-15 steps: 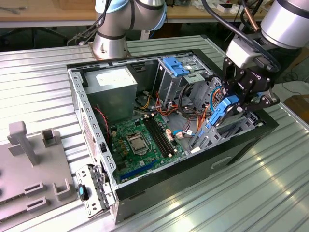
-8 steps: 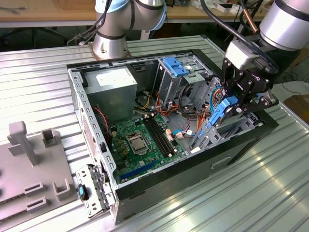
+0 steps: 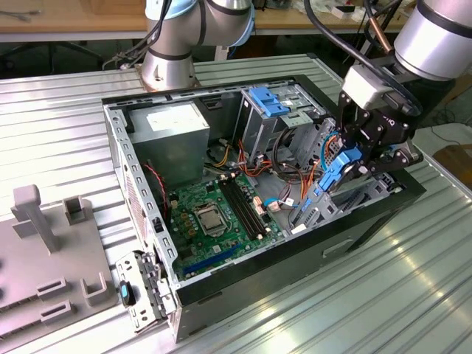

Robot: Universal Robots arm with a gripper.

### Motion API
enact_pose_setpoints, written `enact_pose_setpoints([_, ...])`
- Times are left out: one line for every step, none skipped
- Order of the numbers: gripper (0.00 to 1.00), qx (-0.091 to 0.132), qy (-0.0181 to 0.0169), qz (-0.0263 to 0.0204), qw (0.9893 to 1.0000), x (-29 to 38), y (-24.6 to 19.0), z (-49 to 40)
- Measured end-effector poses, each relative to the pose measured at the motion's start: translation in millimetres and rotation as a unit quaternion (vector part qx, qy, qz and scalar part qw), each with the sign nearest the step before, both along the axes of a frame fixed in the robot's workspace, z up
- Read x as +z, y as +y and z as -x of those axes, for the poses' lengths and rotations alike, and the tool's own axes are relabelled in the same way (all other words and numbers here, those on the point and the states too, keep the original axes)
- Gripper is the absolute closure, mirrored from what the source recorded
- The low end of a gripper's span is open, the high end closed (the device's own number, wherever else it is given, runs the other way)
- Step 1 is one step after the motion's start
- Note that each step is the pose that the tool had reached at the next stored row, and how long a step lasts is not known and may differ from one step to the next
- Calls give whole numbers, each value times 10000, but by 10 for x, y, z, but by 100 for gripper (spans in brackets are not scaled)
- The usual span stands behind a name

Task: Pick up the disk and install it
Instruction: 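Insert the disk into the insertion slot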

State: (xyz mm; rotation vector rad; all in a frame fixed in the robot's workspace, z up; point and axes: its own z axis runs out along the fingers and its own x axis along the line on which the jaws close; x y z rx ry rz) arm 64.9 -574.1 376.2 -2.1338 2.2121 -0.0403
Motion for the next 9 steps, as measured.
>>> enact_pose_setpoints([63, 0, 0, 0, 10000, -5, 0, 0])
enact_pose_setpoints([63, 0, 0, 0, 10000, -10, 0, 0])
enact_pose_setpoints([63, 0, 0, 0, 10000, -15, 0, 0])
enact_pose_setpoints([63, 0, 0, 0, 10000, -23, 0, 0])
enact_pose_setpoints([63, 0, 0, 0, 10000, -30, 0, 0])
enact_pose_setpoints([63, 0, 0, -1, 10000, -35, 0, 0])
enact_pose_setpoints([63, 0, 0, 0, 10000, -43, 0, 0])
enact_pose_setpoints([63, 0, 0, 0, 10000, -52, 0, 0])
enact_pose_setpoints([63, 0, 0, 0, 10000, -61, 0, 0])
